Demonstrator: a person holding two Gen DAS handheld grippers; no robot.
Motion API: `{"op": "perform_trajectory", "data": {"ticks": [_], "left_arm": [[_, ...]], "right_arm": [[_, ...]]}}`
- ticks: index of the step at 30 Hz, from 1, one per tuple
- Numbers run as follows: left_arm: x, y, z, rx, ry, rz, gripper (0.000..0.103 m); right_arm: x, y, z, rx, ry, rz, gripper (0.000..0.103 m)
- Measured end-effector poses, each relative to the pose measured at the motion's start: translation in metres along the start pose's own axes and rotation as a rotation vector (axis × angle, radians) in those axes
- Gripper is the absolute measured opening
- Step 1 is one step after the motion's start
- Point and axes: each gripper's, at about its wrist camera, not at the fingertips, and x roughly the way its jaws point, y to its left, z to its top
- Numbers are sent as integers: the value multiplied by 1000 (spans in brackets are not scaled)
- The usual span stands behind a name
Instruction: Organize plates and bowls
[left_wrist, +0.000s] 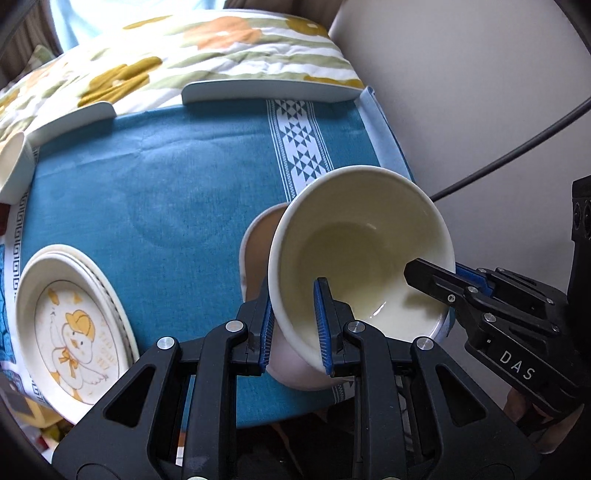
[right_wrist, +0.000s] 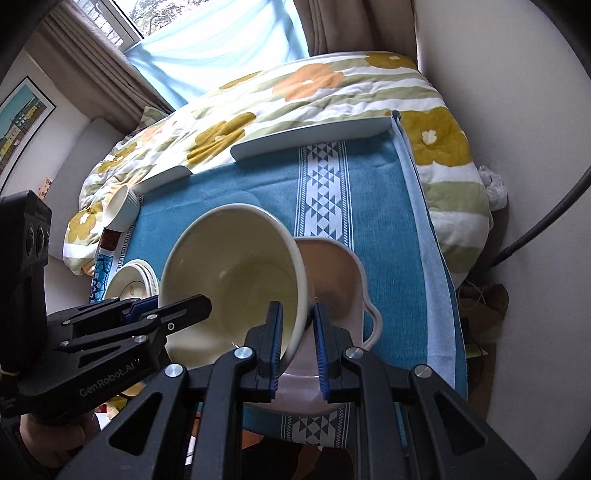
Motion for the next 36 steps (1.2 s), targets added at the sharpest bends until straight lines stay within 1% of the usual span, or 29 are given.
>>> {"op": "perform_trajectory", "data": {"ticks": [9,11,18,23,25,36], "left_arm": [[33,0,2,110,78,68,18],[37,-2,3,136,81,84,18],[48,-8,5,205,91,103,18],[52,-16,1,266,73,157,18],[54,-16,0,267,79,161,18],[49,-14,0,245,58,170,18]], "right_arm": [[31,-12,-15,85,56,1,15],[36,-13,-17,93,63,-3,15],[41,-20,-20,119,67,-22,15],[43,-22,-22,122,72,-23,15],[43,-21,-22,118,70,-30,15],[39,-17,-25,96,65,-28,15]]}}
